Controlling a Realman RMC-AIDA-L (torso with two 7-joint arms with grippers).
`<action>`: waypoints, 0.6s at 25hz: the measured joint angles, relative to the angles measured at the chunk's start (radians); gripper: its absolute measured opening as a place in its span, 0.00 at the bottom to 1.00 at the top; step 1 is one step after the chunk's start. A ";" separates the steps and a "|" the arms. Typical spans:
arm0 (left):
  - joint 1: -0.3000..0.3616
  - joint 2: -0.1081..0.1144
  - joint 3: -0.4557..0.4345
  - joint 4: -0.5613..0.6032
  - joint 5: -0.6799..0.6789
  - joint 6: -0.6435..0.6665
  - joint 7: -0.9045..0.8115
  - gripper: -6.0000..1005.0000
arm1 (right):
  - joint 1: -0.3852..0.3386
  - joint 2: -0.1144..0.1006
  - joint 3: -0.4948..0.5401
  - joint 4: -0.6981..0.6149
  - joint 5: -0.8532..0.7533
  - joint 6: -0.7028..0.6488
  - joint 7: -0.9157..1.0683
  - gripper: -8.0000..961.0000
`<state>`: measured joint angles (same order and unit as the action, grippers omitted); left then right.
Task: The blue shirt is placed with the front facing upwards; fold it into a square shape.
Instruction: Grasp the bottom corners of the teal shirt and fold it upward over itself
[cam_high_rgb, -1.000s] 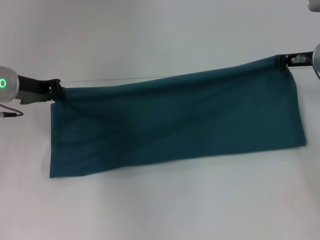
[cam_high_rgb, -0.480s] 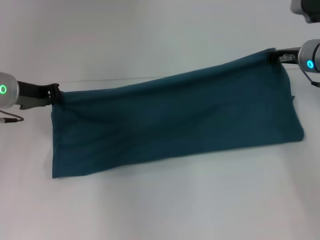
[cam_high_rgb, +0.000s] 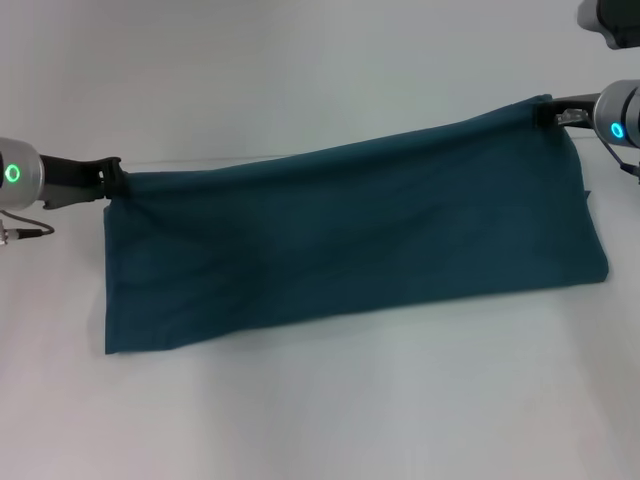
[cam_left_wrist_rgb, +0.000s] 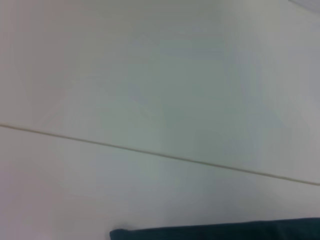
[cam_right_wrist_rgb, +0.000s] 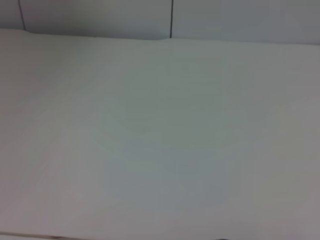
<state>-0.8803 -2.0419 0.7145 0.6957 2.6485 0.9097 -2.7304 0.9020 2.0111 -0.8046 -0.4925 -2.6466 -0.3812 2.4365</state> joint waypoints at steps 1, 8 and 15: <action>-0.001 0.000 0.000 0.000 0.000 -0.001 -0.001 0.11 | -0.001 0.000 0.000 0.000 0.000 0.002 0.000 0.05; -0.006 -0.002 0.000 -0.003 -0.005 -0.021 -0.002 0.12 | -0.003 0.000 -0.008 0.002 -0.002 0.014 -0.004 0.06; 0.004 0.000 -0.012 -0.012 -0.013 -0.047 -0.043 0.12 | -0.001 -0.006 -0.052 0.003 -0.019 0.028 -0.019 0.10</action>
<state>-0.8765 -2.0416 0.7029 0.6832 2.6354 0.8629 -2.7733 0.9011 2.0049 -0.8562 -0.4894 -2.6652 -0.3536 2.4179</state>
